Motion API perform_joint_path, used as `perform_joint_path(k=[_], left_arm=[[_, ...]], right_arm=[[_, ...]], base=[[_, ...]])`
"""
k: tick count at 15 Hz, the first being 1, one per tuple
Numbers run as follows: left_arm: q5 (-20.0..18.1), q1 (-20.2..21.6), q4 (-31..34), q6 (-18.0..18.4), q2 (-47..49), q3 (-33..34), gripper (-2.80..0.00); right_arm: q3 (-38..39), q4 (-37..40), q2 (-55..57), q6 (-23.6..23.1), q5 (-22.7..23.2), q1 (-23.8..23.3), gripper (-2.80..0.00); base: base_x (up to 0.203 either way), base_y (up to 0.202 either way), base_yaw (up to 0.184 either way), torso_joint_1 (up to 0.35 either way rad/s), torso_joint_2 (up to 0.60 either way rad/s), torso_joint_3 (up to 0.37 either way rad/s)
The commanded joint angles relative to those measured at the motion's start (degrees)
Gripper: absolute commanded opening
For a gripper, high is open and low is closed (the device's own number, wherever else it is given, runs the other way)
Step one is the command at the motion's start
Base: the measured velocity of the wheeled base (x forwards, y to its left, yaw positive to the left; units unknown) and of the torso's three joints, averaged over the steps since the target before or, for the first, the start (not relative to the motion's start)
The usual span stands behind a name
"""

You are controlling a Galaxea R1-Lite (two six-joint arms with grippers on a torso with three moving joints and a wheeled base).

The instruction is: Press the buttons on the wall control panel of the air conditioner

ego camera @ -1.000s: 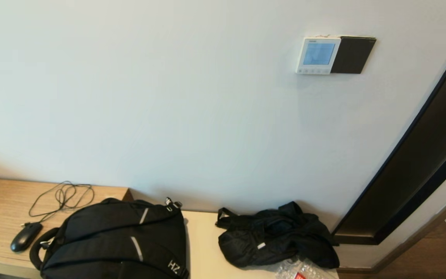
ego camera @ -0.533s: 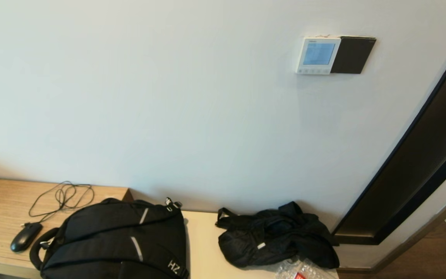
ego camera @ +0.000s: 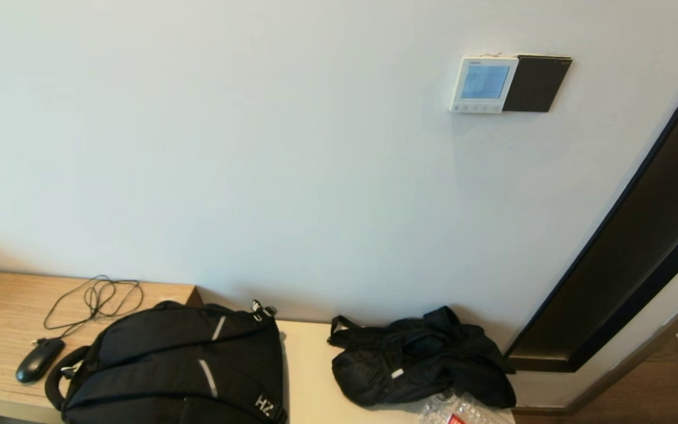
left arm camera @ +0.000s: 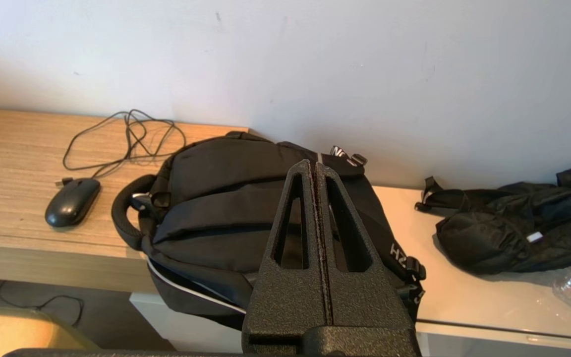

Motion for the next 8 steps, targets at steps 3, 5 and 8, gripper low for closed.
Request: perform_joint_path(k=[3,5,8], left_arm=[[0.0,0.0,0.0,0.0,0.0,0.0,-2.80],[0.0,0.0,0.0,-0.1,0.0,0.0,-2.80],[0.0,0.0,0.0,0.0,0.0,0.0,-2.80]], right_arm=[[0.0,-0.1,0.1,0.4,-0.1,0.0,-2.80],[0.0,-0.1,0.1,0.5,-0.1,0.0,-2.80],[0.0,-0.1,0.1,0.8,-0.1,0.0,-2.80]], base=[[0.000,0.000,0.000,0.000,0.00,0.000],[0.000,0.000,0.000,0.000,0.00,0.000],[0.000,0.000,0.000,0.000,0.00,0.000]])
